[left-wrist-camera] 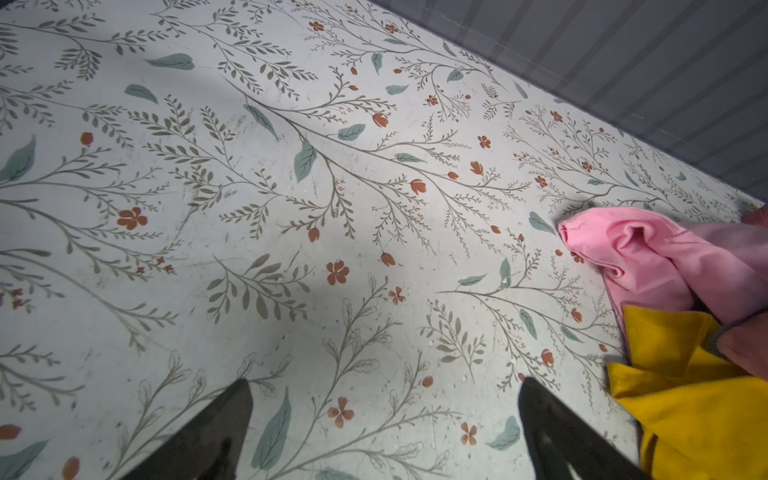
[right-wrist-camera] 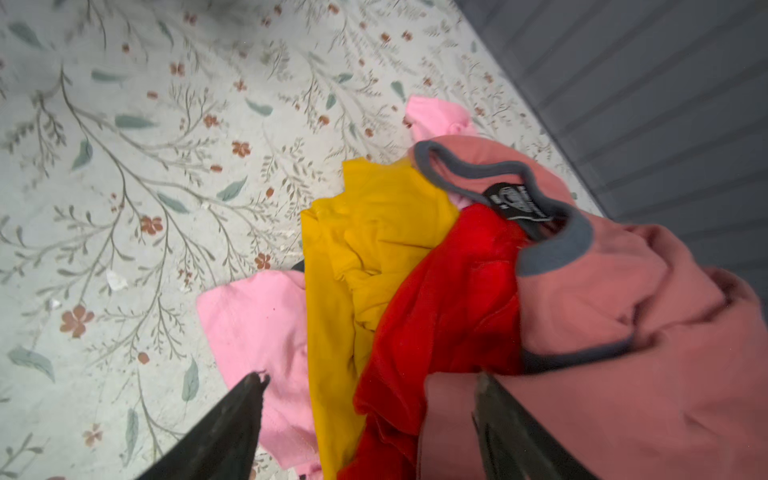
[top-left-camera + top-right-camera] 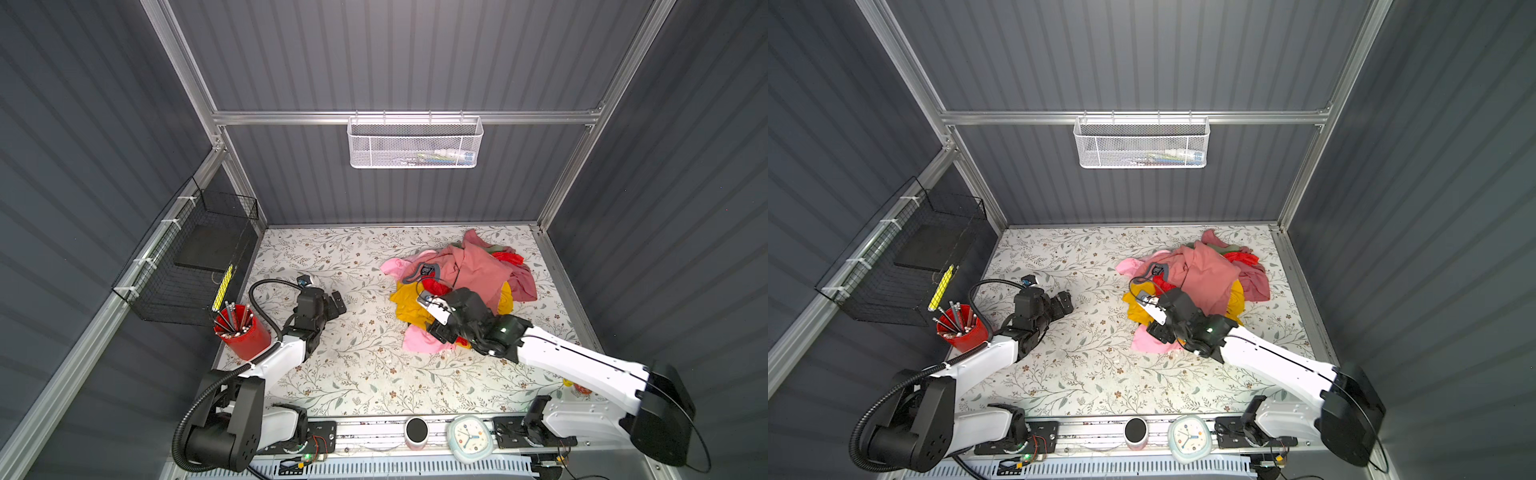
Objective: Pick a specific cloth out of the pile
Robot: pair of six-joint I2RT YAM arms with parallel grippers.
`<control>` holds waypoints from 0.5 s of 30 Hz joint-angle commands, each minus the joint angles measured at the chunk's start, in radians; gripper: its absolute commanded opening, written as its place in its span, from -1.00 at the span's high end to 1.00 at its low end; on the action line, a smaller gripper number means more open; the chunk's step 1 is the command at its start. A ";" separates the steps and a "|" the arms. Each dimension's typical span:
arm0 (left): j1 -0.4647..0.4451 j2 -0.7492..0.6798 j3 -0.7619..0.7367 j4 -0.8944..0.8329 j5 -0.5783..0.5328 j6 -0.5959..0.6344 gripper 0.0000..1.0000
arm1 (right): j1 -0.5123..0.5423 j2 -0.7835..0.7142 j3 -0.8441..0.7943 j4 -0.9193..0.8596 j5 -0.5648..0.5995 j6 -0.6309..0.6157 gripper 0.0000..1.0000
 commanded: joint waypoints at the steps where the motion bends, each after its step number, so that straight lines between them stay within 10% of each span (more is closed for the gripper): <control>1: -0.008 -0.021 -0.019 -0.034 -0.027 -0.018 -1.00 | 0.022 0.088 0.057 -0.049 0.064 -0.077 -0.56; 15: -0.011 -0.060 -0.041 -0.048 -0.001 -0.012 -1.00 | 0.013 0.500 0.322 -0.097 0.149 -0.174 -0.21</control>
